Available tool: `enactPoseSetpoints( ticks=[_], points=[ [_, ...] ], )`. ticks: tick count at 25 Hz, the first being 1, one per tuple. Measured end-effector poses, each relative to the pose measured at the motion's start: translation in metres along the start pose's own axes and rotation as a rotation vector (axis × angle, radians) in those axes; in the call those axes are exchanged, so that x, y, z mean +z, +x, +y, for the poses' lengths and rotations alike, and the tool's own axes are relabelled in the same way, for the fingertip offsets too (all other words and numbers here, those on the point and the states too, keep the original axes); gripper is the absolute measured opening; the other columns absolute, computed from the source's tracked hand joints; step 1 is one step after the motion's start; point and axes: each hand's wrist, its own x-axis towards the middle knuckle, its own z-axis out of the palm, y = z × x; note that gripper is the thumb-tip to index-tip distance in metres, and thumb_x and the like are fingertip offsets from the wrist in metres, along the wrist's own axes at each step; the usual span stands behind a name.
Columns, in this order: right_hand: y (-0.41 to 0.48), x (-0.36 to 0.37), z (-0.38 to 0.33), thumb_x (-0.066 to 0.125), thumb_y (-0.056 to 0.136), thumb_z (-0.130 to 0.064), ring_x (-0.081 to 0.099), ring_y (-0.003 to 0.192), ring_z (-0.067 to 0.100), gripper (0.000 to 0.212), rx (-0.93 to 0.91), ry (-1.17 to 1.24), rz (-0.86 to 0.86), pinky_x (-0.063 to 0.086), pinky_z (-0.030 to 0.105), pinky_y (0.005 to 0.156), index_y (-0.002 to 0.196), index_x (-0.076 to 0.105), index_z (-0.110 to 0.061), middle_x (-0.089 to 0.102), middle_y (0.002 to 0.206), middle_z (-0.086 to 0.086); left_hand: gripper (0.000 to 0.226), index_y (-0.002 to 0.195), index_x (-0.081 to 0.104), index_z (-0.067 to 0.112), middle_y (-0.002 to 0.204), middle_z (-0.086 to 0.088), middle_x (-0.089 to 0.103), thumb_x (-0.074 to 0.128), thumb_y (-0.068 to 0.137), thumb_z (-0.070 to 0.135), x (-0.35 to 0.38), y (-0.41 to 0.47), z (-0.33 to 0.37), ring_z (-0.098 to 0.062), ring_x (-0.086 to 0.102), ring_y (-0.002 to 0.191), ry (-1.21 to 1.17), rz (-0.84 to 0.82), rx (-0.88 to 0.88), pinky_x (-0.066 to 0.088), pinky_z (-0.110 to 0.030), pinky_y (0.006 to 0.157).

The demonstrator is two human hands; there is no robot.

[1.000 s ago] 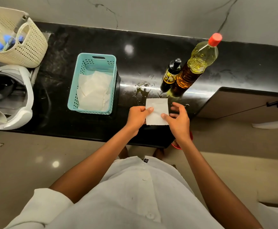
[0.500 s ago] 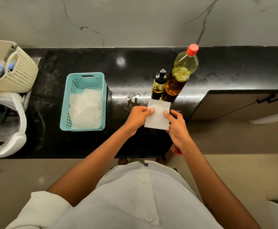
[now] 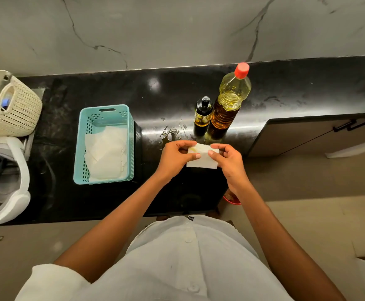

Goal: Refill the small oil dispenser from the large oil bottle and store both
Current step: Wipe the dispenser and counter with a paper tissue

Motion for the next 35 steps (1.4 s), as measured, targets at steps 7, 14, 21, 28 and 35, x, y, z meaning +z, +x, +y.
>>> enactPoseSetpoints(
  ticks=[7, 14, 21, 28, 35],
  points=[
    [0.006, 0.0, -0.006, 0.089, 0.085, -0.027, 0.068, 0.091, 0.016, 0.014, -0.218, -0.541, 0.049, 0.057, 0.034, 0.077, 0.095, 0.081, -0.024, 0.069, 0.1, -0.005, 0.011, 0.097, 0.085, 0.025, 0.095, 0.004, 0.068, 0.087, 0.088, 0.019, -0.005, 0.004, 0.006, -0.01, 0.058, 0.08, 0.368, 0.04, 0.078, 0.052, -0.026, 0.074],
    [0.021, -0.004, -0.016, 0.077, 0.093, -0.018, 0.067, 0.086, 0.029, 0.018, -0.016, -0.166, 0.215, 0.054, 0.043, 0.07, 0.088, 0.06, -0.017, 0.066, 0.092, 0.009, 0.075, 0.155, 0.047, 0.016, 0.139, -0.009, 0.061, 0.084, 0.091, 0.023, -0.009, 0.051, 0.034, -0.026, 0.063, 0.123, 0.283, -0.089, 0.044, 0.056, -0.032, 0.091],
    [0.033, 0.012, -0.04, 0.067, 0.099, -0.012, 0.065, 0.102, 0.02, 0.01, -0.091, -0.021, 0.511, 0.053, 0.019, 0.065, 0.106, 0.063, -0.018, 0.066, 0.11, 0.004, 0.102, 0.16, 0.04, 0.022, 0.157, -0.004, 0.053, 0.096, 0.075, 0.018, 0.019, 0.127, 0.055, -0.023, 0.05, 0.146, 0.413, -0.067, 0.272, 0.041, -0.036, 0.118],
    [0.022, 0.061, -0.046, 0.055, 0.109, -0.011, 0.065, 0.122, 0.008, 0.033, -0.278, 0.006, 0.516, 0.052, 0.016, 0.1, 0.138, 0.071, -0.013, 0.073, 0.133, 0.001, 0.063, 0.132, 0.065, 0.023, 0.121, 0.011, 0.072, 0.091, 0.076, 0.031, 0.014, 0.122, 0.033, -0.01, 0.068, 0.113, 0.362, 0.101, 0.352, 0.059, -0.04, 0.099],
    [0.068, 0.091, -0.034, 0.041, 0.107, -0.002, 0.046, 0.151, 0.029, 0.047, -0.64, -0.386, 0.411, 0.039, 0.044, 0.125, 0.153, 0.05, 0.001, 0.053, 0.157, 0.017, 0.055, 0.13, 0.068, 0.03, 0.117, 0.015, 0.076, 0.086, 0.079, 0.041, 0.003, 0.108, 0.026, -0.003, 0.071, 0.107, 0.376, 0.183, 0.341, 0.062, -0.041, 0.089]
  ],
)
